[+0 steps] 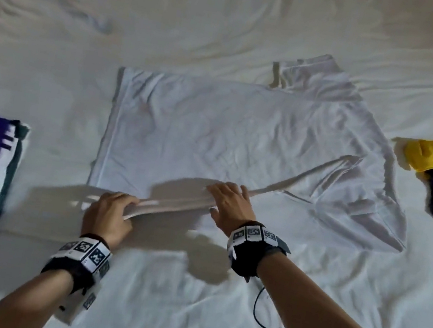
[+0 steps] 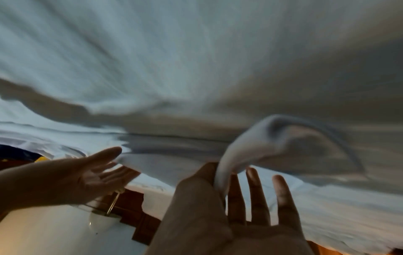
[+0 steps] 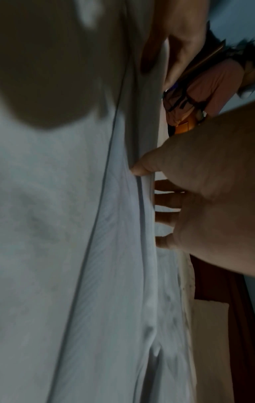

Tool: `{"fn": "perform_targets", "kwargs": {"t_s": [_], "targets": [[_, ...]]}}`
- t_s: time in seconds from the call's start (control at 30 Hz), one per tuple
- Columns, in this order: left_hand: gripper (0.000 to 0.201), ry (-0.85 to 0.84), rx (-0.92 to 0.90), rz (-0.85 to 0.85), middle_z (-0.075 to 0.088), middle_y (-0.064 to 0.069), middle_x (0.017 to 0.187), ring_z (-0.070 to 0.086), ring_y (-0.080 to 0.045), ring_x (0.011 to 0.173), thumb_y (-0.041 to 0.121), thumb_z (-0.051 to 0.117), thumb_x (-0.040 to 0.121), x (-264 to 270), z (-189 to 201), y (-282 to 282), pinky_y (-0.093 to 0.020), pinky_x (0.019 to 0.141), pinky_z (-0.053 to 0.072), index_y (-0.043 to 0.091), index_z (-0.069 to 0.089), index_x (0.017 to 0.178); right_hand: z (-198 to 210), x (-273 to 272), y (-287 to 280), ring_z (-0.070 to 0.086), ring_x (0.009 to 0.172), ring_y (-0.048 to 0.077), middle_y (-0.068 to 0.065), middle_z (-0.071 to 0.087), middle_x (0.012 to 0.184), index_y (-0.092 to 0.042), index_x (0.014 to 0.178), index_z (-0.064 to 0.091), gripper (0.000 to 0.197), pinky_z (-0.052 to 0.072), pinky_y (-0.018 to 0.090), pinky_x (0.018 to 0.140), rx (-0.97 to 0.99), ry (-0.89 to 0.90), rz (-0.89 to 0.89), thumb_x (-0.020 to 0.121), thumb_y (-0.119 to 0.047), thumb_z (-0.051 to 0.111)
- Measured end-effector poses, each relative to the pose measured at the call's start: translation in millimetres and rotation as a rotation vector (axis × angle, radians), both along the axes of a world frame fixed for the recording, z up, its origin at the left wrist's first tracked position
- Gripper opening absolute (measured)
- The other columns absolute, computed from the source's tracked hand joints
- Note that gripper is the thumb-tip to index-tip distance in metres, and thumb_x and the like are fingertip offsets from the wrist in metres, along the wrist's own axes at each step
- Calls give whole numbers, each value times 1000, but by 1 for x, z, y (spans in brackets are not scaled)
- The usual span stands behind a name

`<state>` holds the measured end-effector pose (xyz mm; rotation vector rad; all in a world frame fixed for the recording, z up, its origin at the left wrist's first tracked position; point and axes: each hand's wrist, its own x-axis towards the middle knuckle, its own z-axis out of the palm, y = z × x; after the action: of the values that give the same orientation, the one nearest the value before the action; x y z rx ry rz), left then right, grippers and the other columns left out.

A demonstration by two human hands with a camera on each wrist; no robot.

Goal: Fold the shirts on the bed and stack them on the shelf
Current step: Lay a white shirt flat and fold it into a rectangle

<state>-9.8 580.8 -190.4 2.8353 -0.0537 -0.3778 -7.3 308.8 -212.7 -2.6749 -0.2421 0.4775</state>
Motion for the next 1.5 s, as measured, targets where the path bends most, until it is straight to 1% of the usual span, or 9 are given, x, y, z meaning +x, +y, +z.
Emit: {"fn": "perform_targets", "kwargs": {"t_s": [0.17,0.47,0.77,0.87,0.93,1.03,1.17,1.3,1.5], "targets": [[27,-33,-84,201,74,-3,94,67,-31,91,13,71,75,23,19,36,-37,78,55,32,75,94,-1,17,-1,46,121,20,-4,58,126,-22,121,60,27,36,38,94,-39,-12,-82,96,-27,49],[18,-71,-532,714,68,-7,79,62,-24,80,25,79,79,61,-8,69,-29,76,45,10,74,87,-5,26,1,56,106,25,3,67,105,-20,109,67,22,44,41,87,-27,-4,-216,97,-31,52],[19,-102,-434,594,62,-16,77,51,-30,76,22,60,94,65,-43,75,-30,68,30,4,61,87,-4,42,4,61,96,33,9,68,100,-19,104,64,23,44,40,79,-93,29,-253,99,-34,47],[18,-114,-391,575,68,-20,87,59,-39,84,21,60,94,65,-49,77,-35,71,38,3,63,93,-11,33,17,49,122,28,4,55,127,-23,123,54,29,36,48,97,-113,-72,-316,96,-33,50],[15,-189,-318,546,68,-22,98,61,-43,93,15,62,90,60,-44,74,-42,79,44,4,63,101,-14,14,32,19,145,24,1,27,155,-26,143,35,50,12,59,113,-149,-149,-277,95,-36,49],[40,-398,-209,234,57,-24,125,53,-42,116,19,60,90,38,-33,37,-49,95,43,3,56,126,-19,-20,56,-9,149,16,-6,0,163,-26,152,17,60,-12,58,114,-125,-174,-114,97,-44,30],[59,-97,-158,-270,10,-1,163,14,-23,149,47,18,100,-5,-61,-35,-49,118,14,24,17,154,-40,-53,72,-9,149,14,-7,-4,163,-24,156,10,62,-4,59,112,-90,-81,96,101,-47,28],[64,-20,44,-211,21,-4,160,17,-24,147,51,4,100,-10,-93,-29,-52,115,12,19,23,152,-45,-53,11,-23,146,10,-6,-19,160,-25,154,-9,70,-12,54,114,-148,35,-86,97,-56,17],[71,-21,102,-116,23,-8,160,13,-26,148,53,19,95,-13,-85,-52,-62,112,12,10,33,150,-23,-75,-141,-34,140,8,-8,-31,155,-26,151,-17,82,-26,50,111,-255,162,-502,83,-70,-5]]}}
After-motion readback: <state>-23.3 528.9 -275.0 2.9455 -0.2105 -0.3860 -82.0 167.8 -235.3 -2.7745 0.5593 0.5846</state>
